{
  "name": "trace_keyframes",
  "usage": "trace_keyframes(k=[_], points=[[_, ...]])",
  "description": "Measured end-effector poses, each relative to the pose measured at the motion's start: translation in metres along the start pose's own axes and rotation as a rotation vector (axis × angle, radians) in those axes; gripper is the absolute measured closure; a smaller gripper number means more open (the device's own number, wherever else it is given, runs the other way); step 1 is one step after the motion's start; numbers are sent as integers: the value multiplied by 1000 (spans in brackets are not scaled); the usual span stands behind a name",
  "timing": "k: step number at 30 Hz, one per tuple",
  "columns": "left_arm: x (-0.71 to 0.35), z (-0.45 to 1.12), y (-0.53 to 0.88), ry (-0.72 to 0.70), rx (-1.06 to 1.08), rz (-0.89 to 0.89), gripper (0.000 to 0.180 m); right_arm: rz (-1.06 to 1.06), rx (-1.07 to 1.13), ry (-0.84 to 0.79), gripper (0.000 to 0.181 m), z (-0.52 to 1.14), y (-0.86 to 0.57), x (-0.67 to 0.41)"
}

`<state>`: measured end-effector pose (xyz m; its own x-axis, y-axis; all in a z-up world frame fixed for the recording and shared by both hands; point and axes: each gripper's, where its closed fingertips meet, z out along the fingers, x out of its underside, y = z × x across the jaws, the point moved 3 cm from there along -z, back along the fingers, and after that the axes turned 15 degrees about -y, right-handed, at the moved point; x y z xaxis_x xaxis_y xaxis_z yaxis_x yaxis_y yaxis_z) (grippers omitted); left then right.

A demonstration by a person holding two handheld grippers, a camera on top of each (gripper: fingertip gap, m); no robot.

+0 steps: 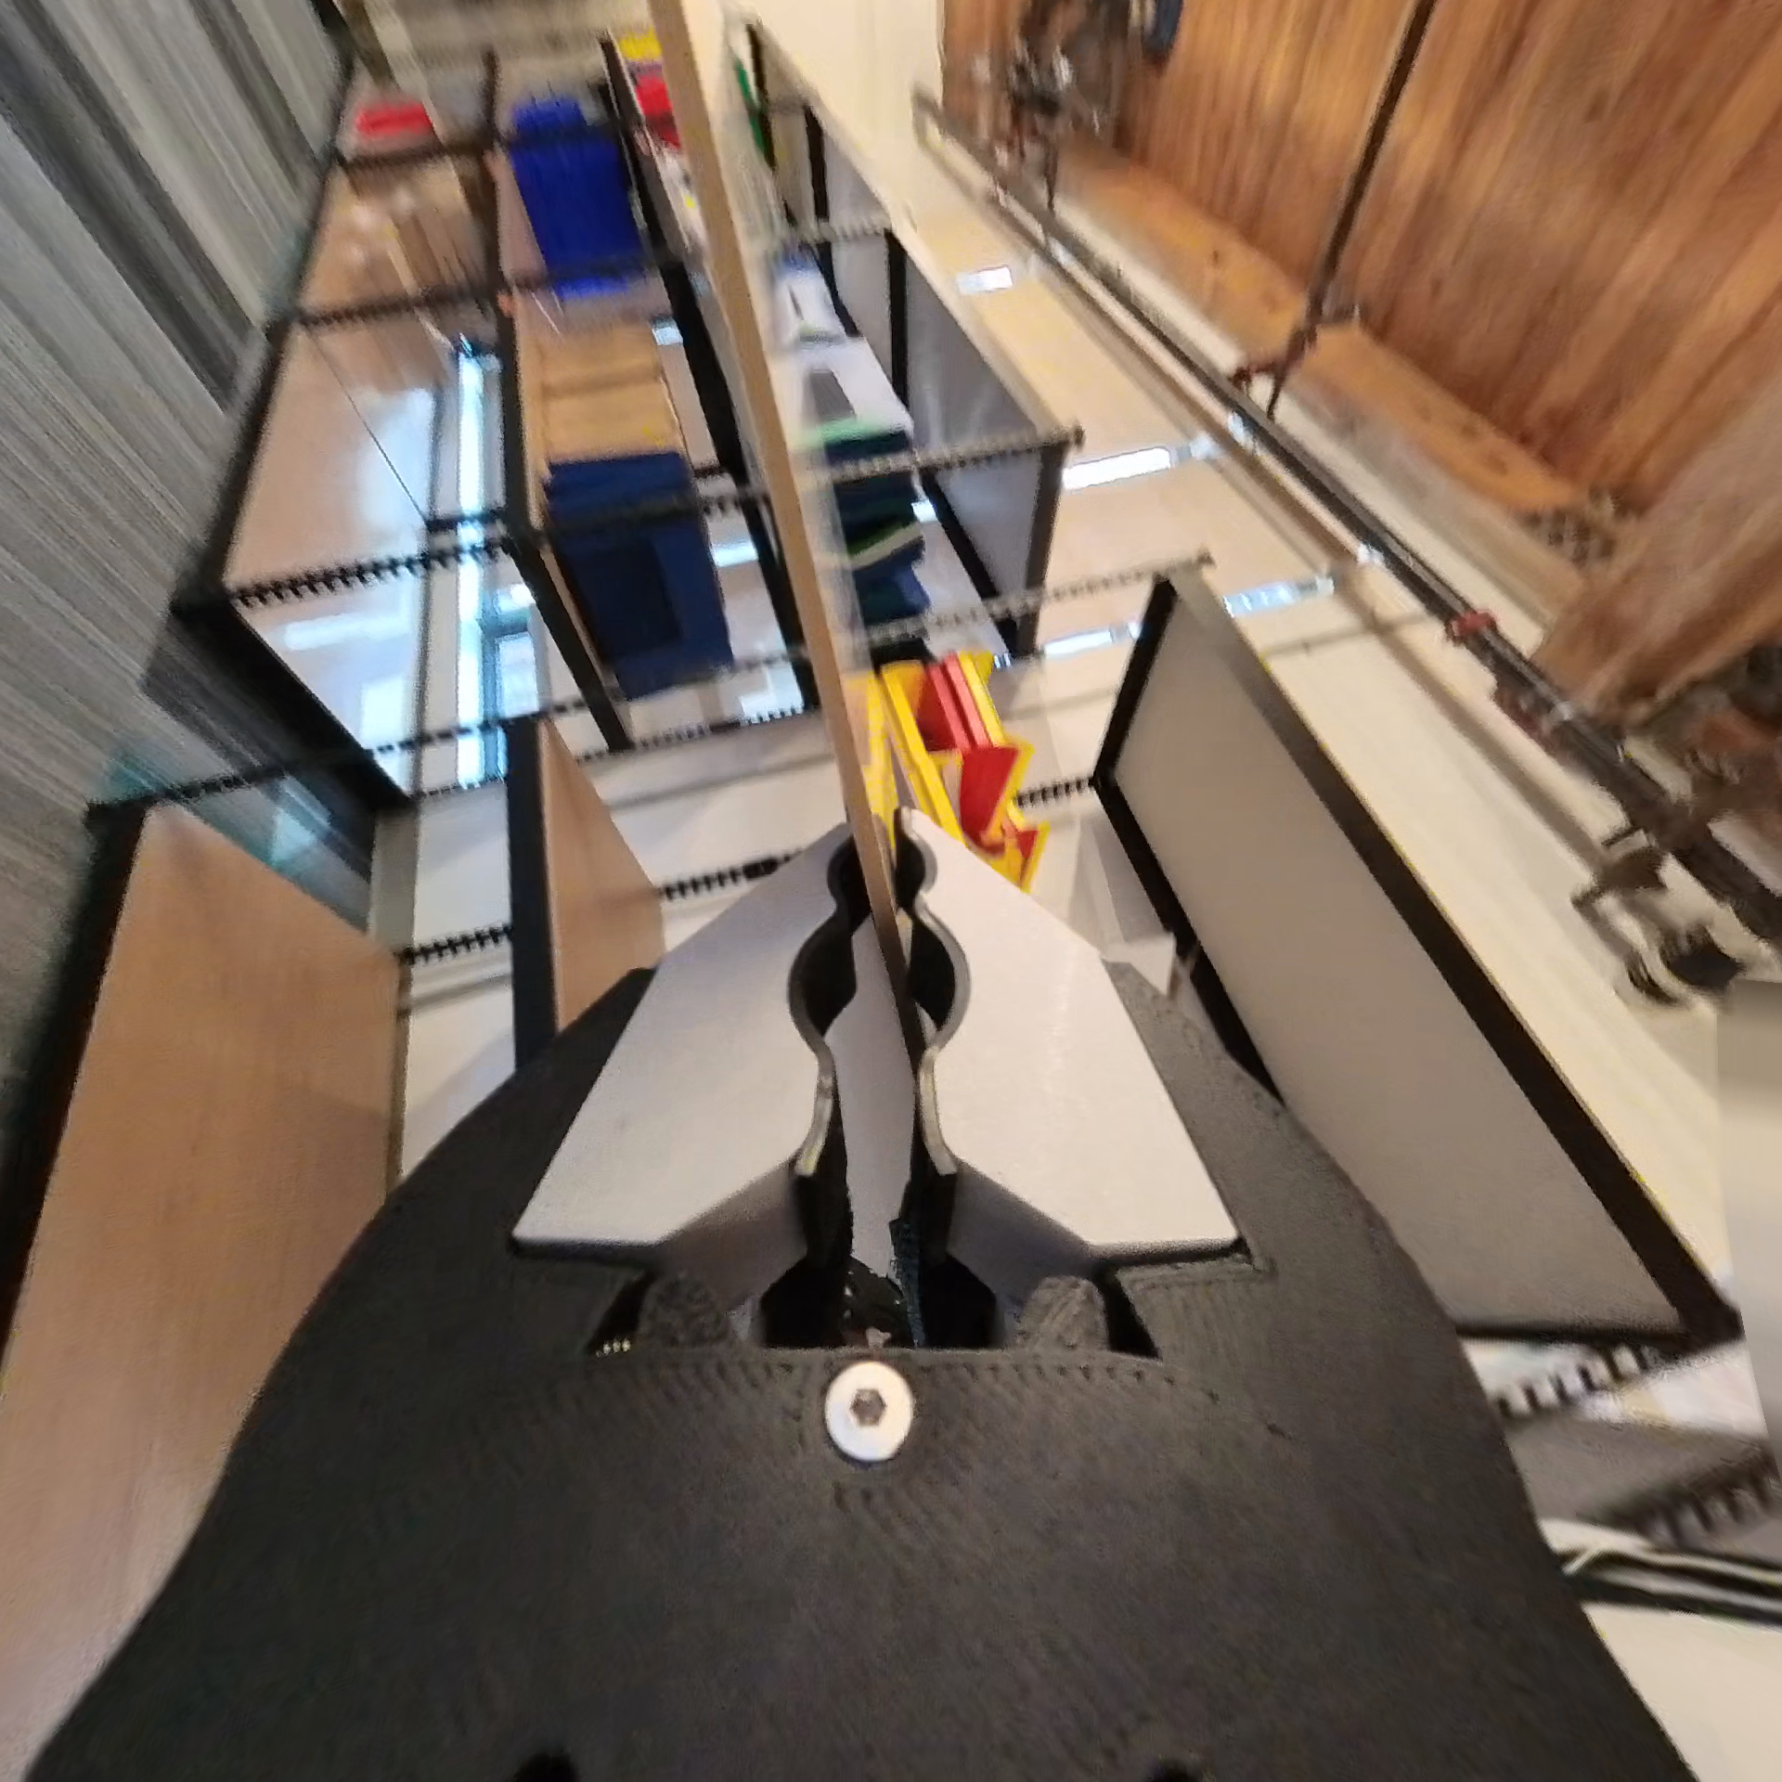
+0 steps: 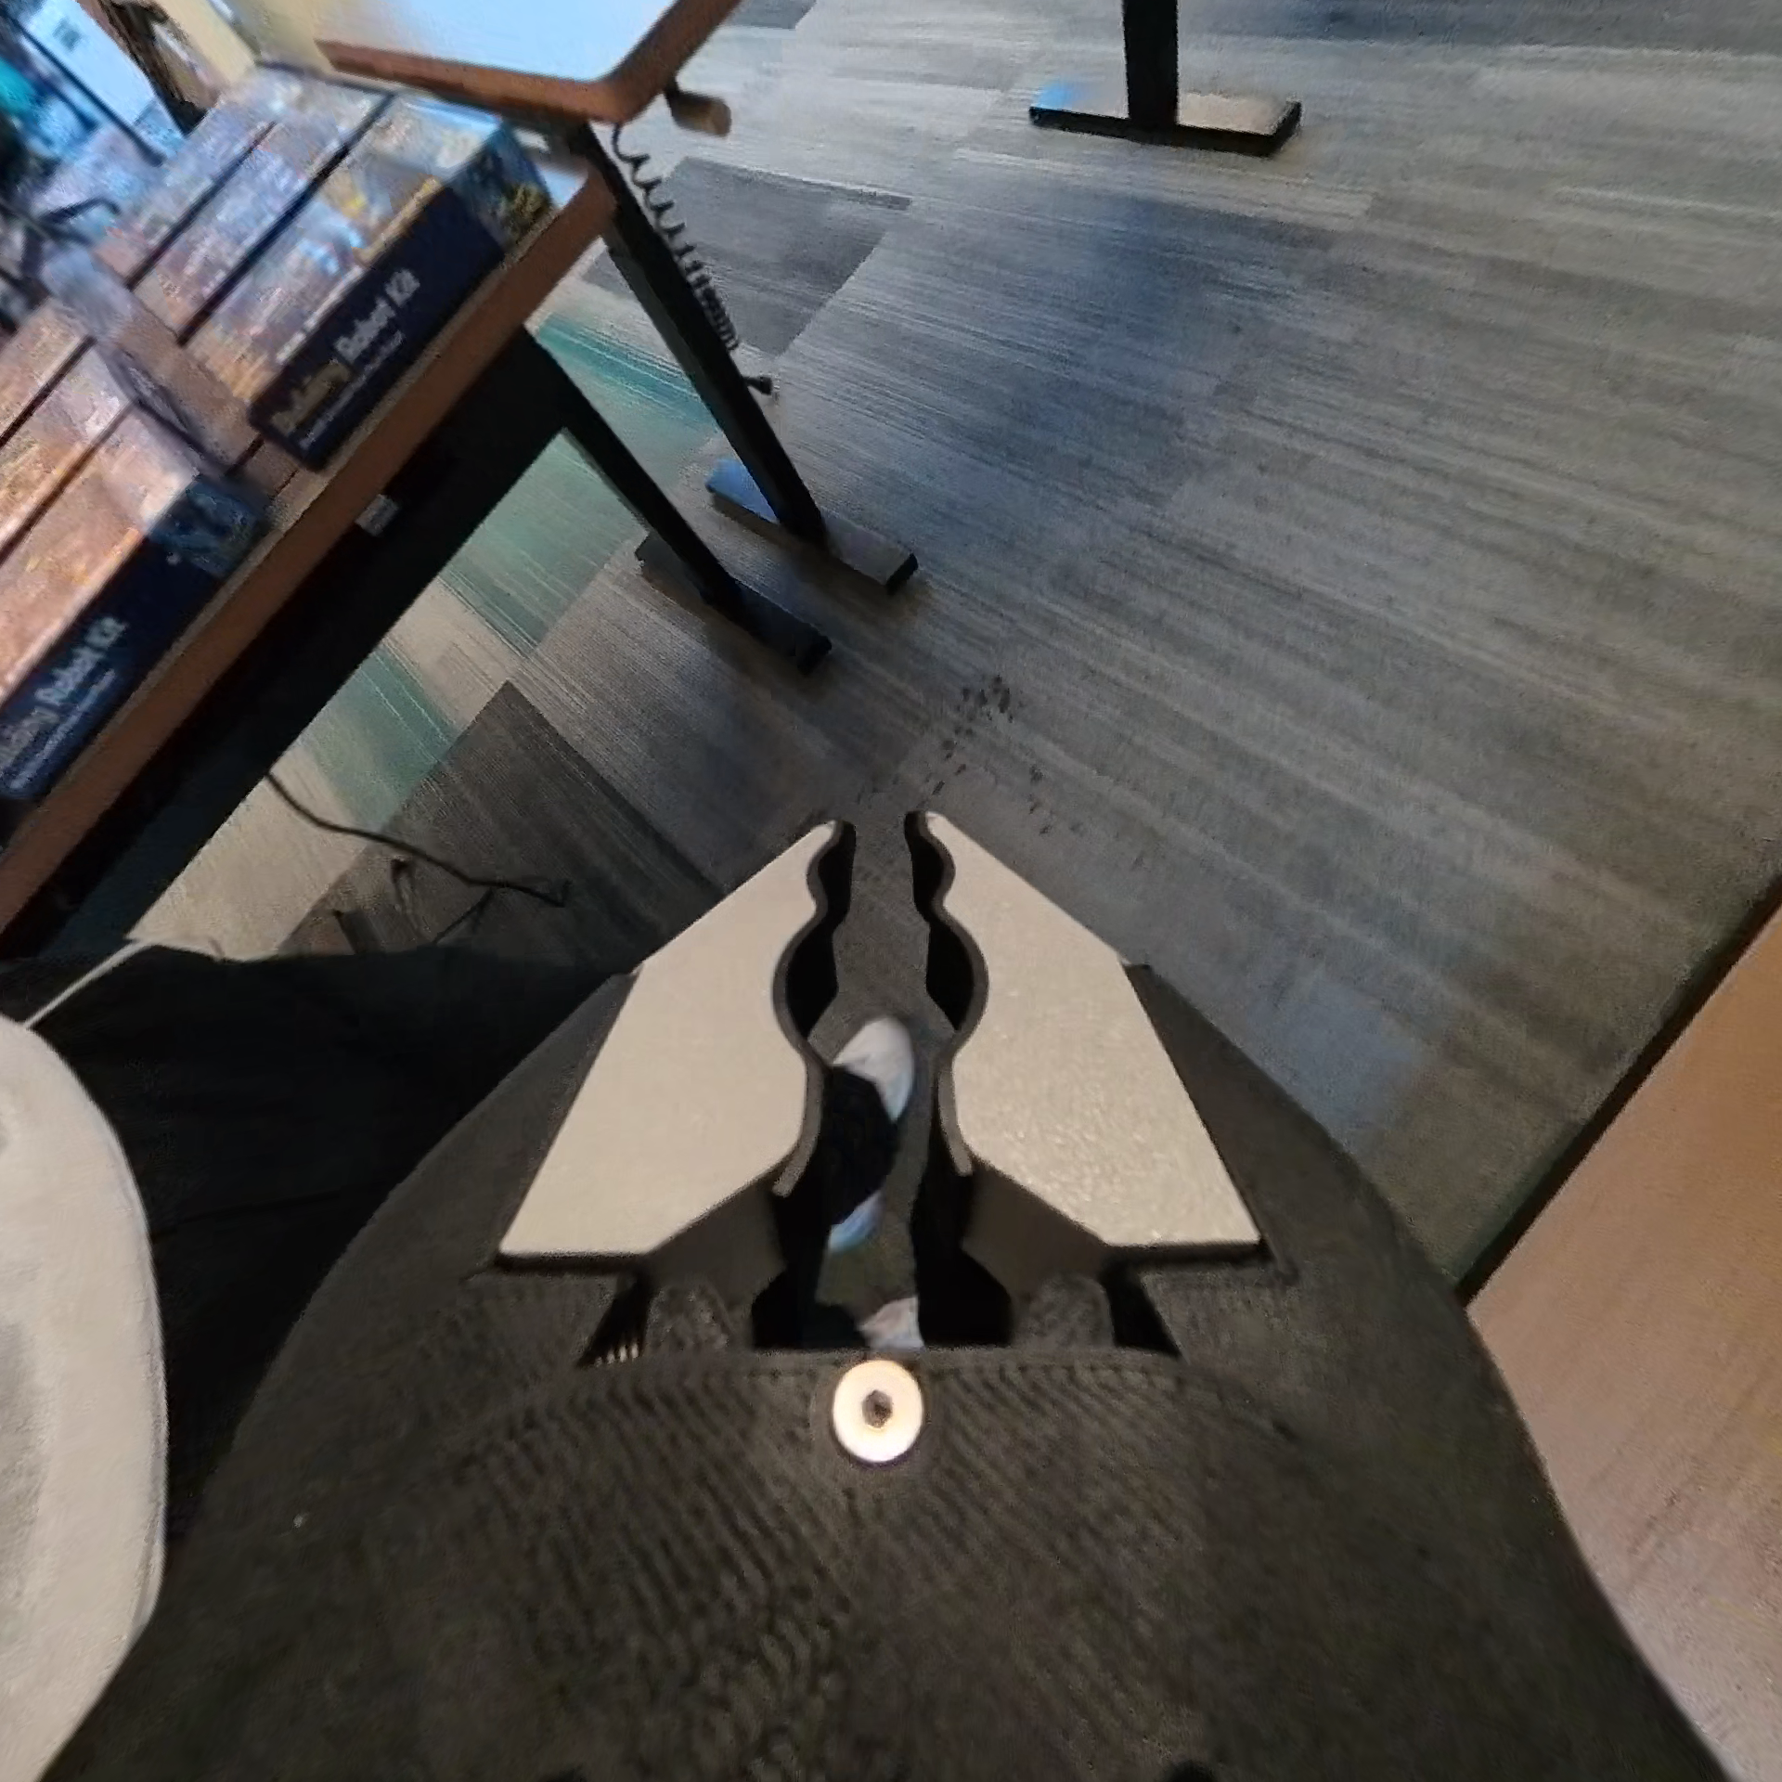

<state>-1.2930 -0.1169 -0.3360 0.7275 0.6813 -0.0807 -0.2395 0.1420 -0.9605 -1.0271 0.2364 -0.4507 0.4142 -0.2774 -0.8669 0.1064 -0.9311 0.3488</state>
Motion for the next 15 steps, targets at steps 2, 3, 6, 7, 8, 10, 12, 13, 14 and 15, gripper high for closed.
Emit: trace_keyframes(k=[2,3,6,7,8,10,12,13,14,15], points=[[-28,29,21,-65,-36,-2,178,-19,-5,-2,170,46,-48,-37],[-44,45,33,-86,-51,18,178,-16,-2,-13,170,68,-71,-53],[-96,99,63,-119,-84,77,178,47,26,-55,170,125,-129,-81],[-114,119,70,-130,-96,91,178,90,47,-57,172,139,-145,-81],[-131,140,74,-145,-108,112,178,146,81,-52,173,151,-160,-77],[-162,183,80,-159,-117,188,178,263,115,-62,175,174,-183,-71],[-189,228,85,-177,-120,202,178,349,120,-24,177,194,-205,-64],[-200,252,87,-186,-120,210,178,366,139,23,177,202,-219,-59],[-210,275,90,-189,-118,232,178,376,165,62,176,209,-235,-58],[-218,298,93,-189,-114,251,178,388,187,80,176,217,-251,-60]])
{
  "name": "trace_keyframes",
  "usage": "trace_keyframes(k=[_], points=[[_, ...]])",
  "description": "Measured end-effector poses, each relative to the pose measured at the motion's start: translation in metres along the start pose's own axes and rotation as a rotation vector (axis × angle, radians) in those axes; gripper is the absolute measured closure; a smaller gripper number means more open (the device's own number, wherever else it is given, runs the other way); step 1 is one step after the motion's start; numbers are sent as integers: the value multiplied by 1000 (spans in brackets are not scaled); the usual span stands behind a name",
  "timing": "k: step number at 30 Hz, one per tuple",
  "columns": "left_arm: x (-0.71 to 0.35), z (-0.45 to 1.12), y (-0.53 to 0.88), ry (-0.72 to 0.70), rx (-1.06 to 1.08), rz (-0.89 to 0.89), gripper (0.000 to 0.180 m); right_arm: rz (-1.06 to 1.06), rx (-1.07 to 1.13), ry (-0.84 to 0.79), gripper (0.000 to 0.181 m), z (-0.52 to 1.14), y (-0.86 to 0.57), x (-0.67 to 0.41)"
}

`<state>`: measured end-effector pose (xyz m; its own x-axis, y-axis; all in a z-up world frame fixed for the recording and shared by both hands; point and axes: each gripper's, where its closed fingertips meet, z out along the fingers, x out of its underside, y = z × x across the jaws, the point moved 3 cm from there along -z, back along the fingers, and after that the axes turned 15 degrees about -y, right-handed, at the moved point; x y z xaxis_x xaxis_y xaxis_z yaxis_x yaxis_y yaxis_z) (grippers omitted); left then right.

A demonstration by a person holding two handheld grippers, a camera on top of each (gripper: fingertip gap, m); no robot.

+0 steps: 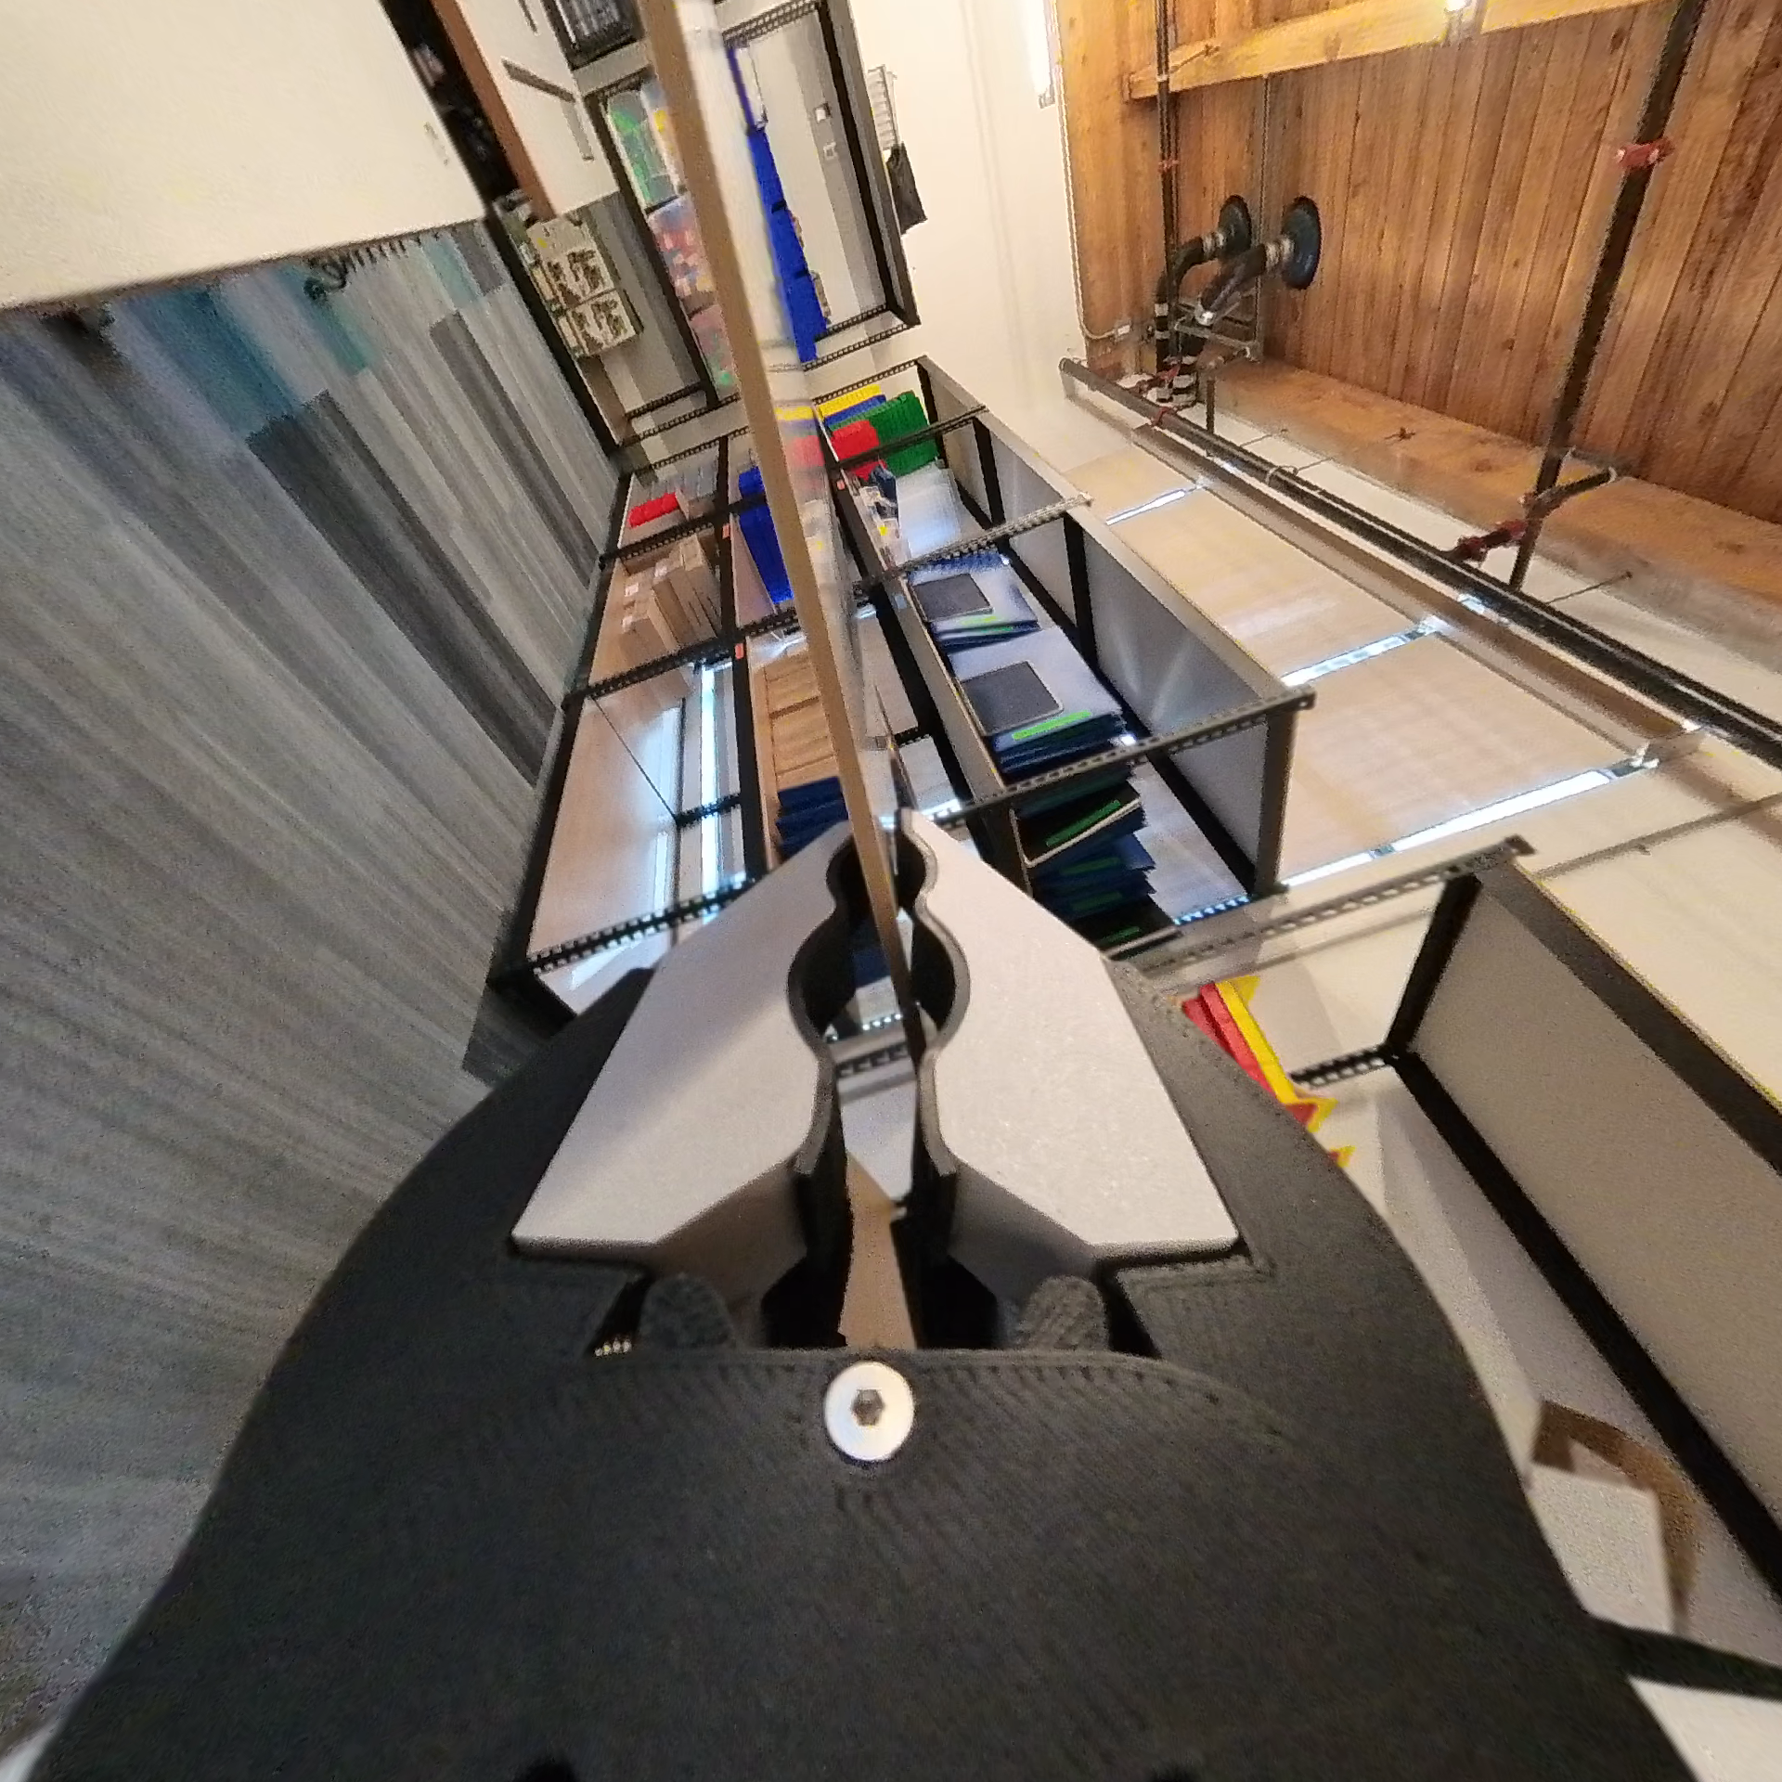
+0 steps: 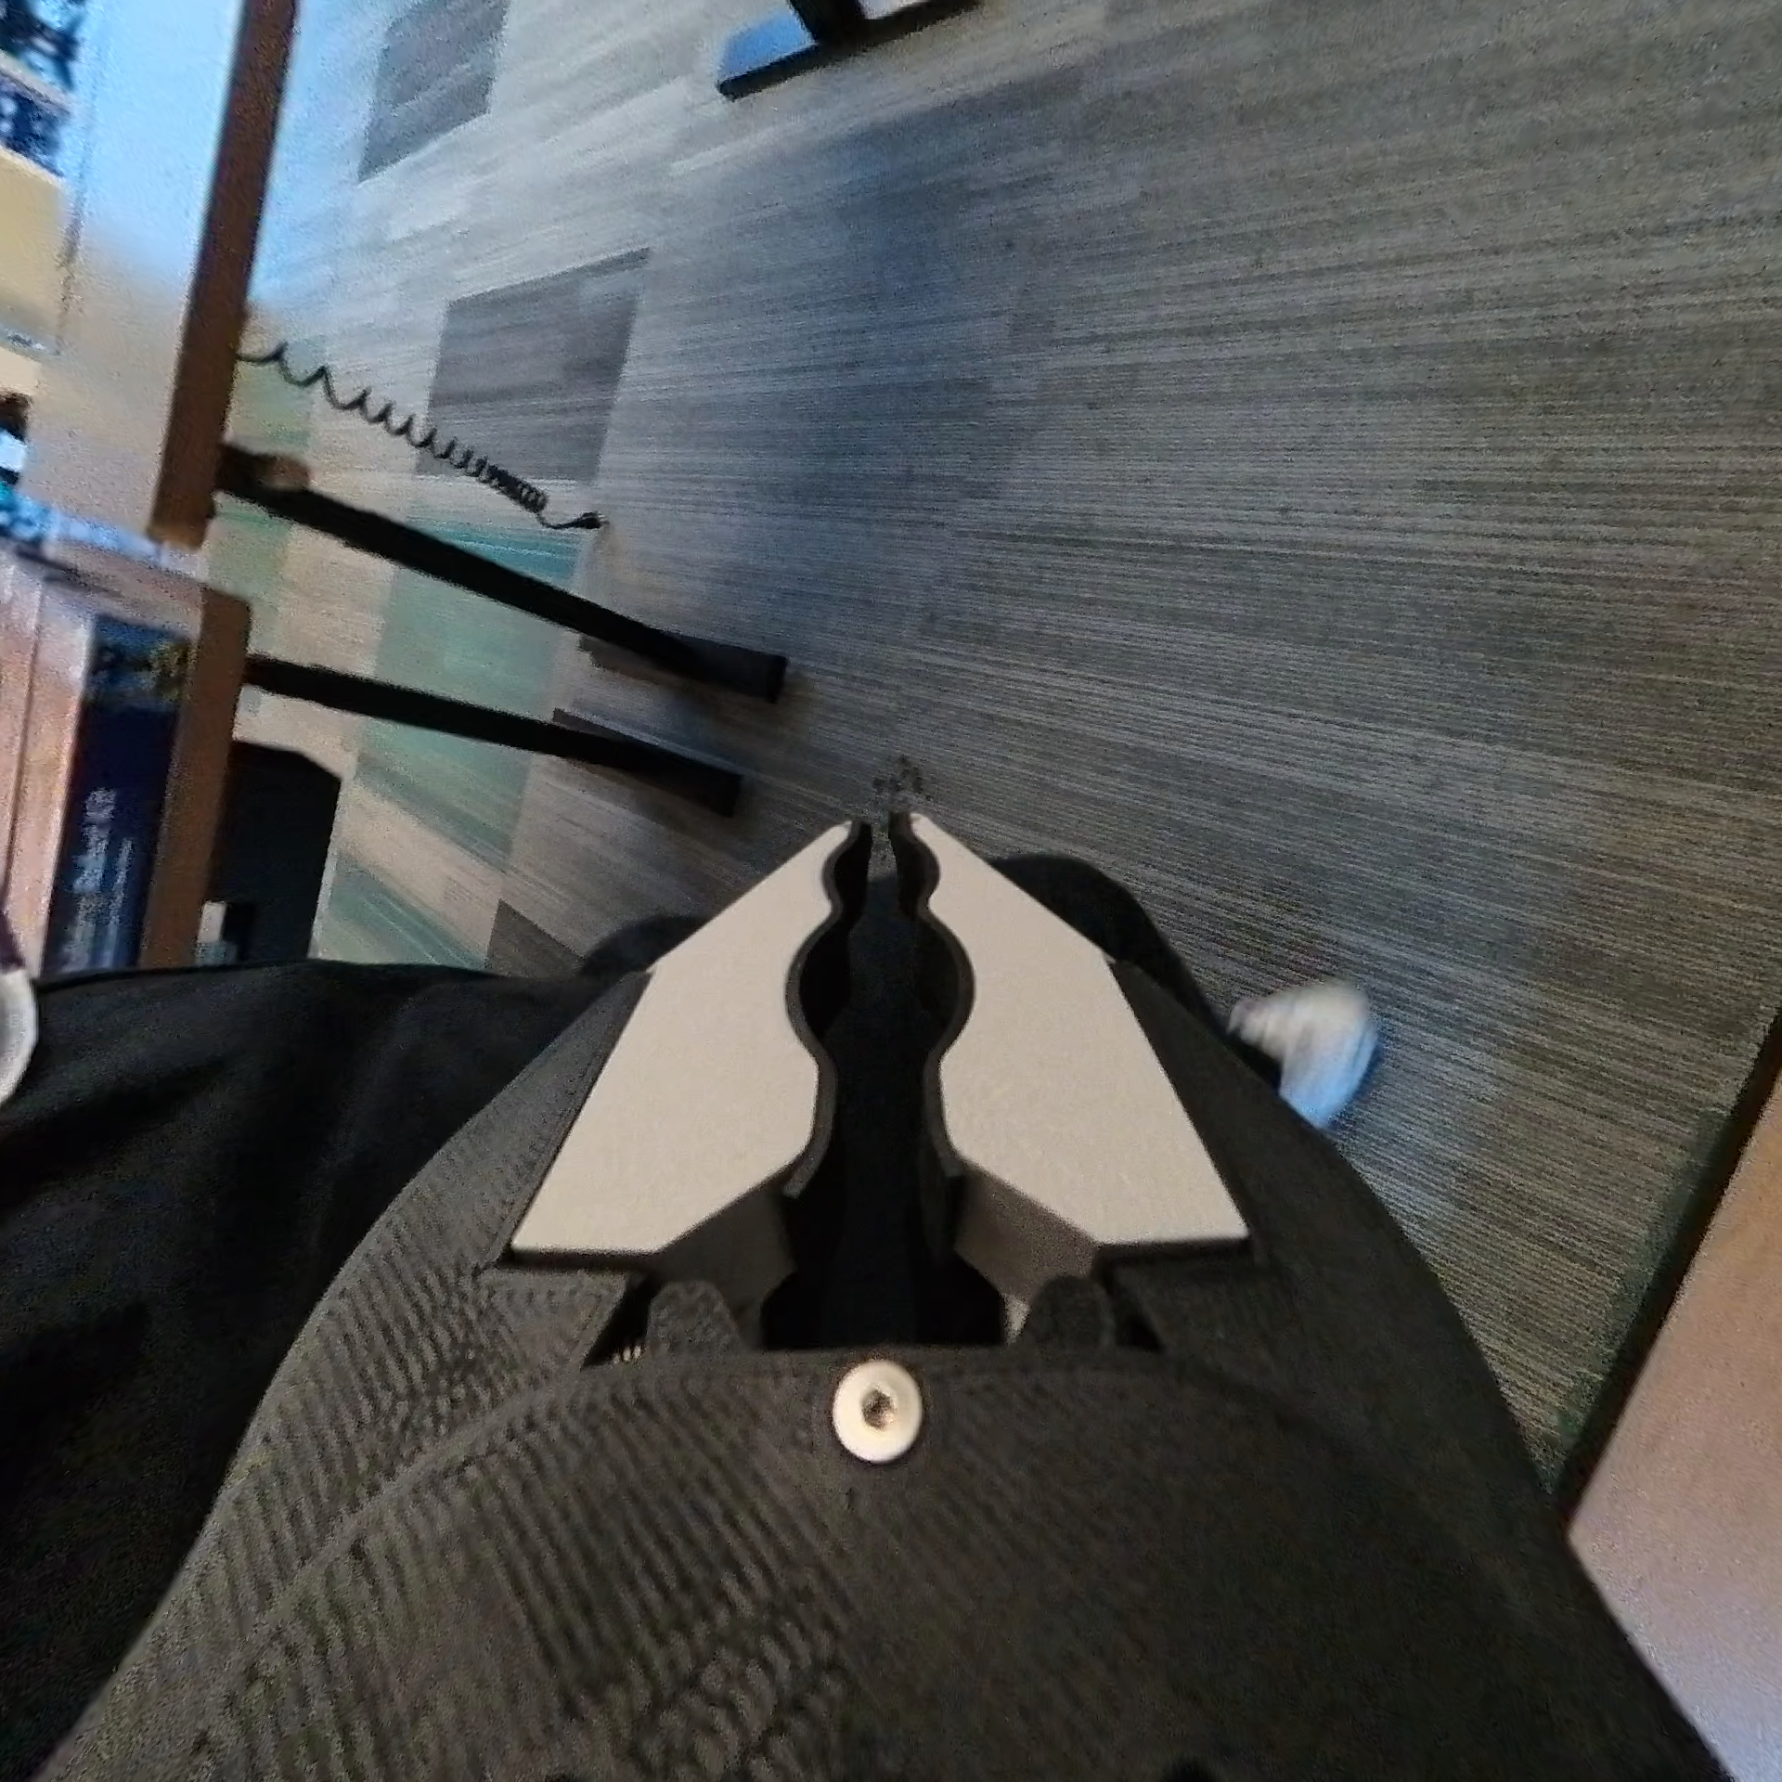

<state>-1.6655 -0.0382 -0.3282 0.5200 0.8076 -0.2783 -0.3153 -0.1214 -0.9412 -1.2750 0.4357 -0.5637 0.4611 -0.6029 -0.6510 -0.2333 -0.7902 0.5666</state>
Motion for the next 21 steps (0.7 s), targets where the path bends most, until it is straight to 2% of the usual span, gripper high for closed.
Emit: trace_keyframes(k=[6,11,14,17,21], points=[[8,144,26,-26,11,61,178,92,26,50,178,96,-76,-97],[25,254,52,-178,-21,-120,178,114,-87,139,178,215,-113,-237],[26,317,68,-228,-40,-104,178,72,-203,172,181,294,-114,-335],[25,371,83,-264,-72,-92,177,-10,-286,286,181,373,-107,-416],[13,448,110,-228,-112,15,178,-109,-400,293,181,477,-84,-509]])
